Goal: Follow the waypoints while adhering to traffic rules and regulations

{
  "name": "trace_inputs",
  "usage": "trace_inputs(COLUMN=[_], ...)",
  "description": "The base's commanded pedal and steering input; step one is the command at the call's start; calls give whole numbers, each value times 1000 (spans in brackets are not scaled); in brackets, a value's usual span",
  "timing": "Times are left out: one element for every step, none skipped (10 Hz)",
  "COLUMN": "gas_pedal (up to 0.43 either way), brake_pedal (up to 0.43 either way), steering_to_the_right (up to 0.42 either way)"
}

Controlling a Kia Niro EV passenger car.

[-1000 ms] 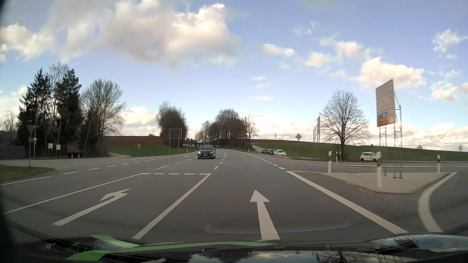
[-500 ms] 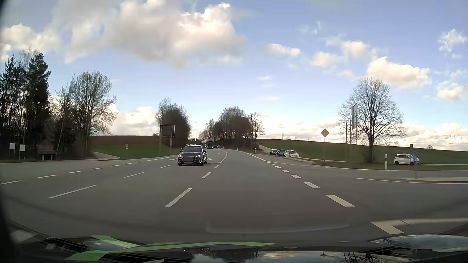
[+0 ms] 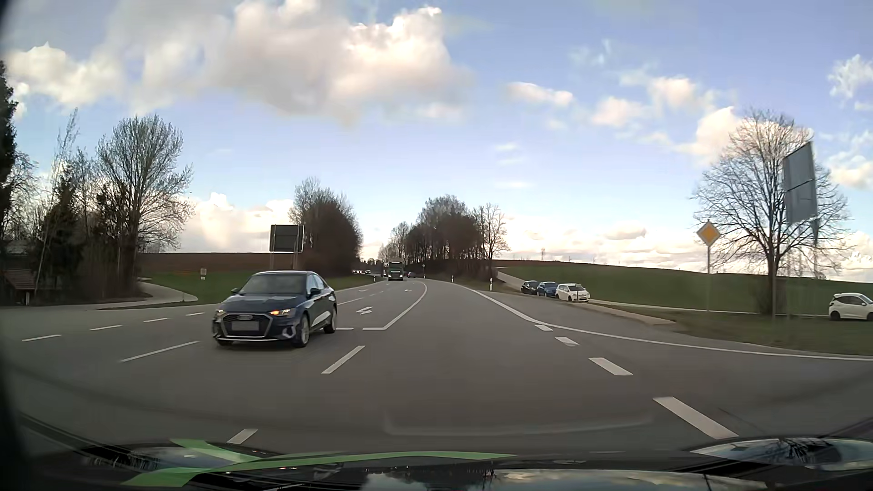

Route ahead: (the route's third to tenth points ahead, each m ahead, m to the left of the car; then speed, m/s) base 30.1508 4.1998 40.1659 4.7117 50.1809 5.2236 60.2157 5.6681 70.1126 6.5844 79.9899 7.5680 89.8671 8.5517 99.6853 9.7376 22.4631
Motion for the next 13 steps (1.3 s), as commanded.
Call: trace_inputs(gas_pedal=[138,138,138,138,138,138,138,138,138,138,138,138,138], brake_pedal=[0,0,0,0,0,0,0,0,0,0,0,0,0], steering_to_the_right=[-14,-14,-14,-14,-14,-14,-14,-14,-13,-12,-11,-10,-9])
